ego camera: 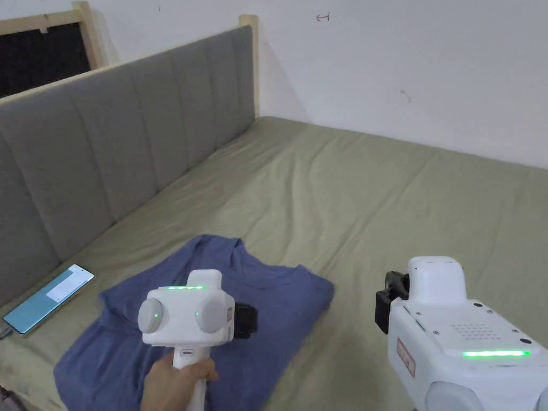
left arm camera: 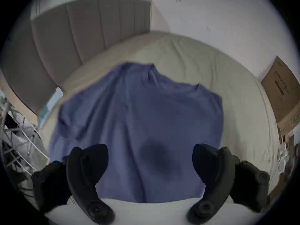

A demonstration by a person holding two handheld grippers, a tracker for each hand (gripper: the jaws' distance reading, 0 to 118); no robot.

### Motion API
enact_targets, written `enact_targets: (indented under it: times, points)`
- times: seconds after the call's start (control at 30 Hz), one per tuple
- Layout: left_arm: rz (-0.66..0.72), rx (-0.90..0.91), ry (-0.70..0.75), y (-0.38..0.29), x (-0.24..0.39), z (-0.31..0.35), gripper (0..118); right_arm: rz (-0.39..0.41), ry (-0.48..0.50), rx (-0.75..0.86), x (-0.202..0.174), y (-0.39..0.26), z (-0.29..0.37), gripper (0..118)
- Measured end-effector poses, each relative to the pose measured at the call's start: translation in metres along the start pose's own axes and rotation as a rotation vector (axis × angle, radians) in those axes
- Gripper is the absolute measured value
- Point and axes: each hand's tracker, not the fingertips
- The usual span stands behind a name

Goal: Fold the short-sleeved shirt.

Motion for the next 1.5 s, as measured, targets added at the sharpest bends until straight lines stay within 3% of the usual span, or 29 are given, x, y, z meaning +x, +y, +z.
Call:
enact_targets:
  times: [0.13,0.33,0.4,0.53,0.6,0.83,1.1,1.3,1.5]
  points:
    - [0.001,-0.032,0.033,0.000,0.005,-0.032,107,-0.035,0.029,-0.056,0.012,-0.010,-0.019,0]
    - [-0.022,-0.099,0.085,0.002,0.012,-0.055,106,-0.022,0.025,-0.088,0.013,-0.019,-0.030,0]
    - [-0.026,-0.098,0.088,0.002,0.012,-0.048,100,-0.024,0.027,-0.100,0.014,-0.021,-0.031,0]
    - [-0.048,-0.066,0.055,0.005,0.012,-0.029,30,-0.025,0.026,-0.114,0.014,-0.025,-0.032,0]
    - [-0.044,-0.058,0.071,0.004,0.008,-0.028,5,-0.040,0.030,-0.119,0.016,-0.027,-0.030,0]
    - [0.067,-0.068,-0.037,0.019,-0.022,-0.024,5,-0.064,0.002,-0.133,0.029,-0.033,-0.024,0]
    - [0.029,0.040,-0.117,0.048,-0.002,0.020,5,-0.129,-0.045,-0.110,0.055,-0.031,-0.008,0]
    - [-0.077,0.140,-0.260,0.070,0.068,0.072,5,-0.181,-0.127,-0.051,0.091,-0.020,0.026,0]
    - [-0.263,0.221,-0.491,0.075,0.197,0.135,5,-0.229,-0.281,0.041,0.145,-0.010,0.085,0]
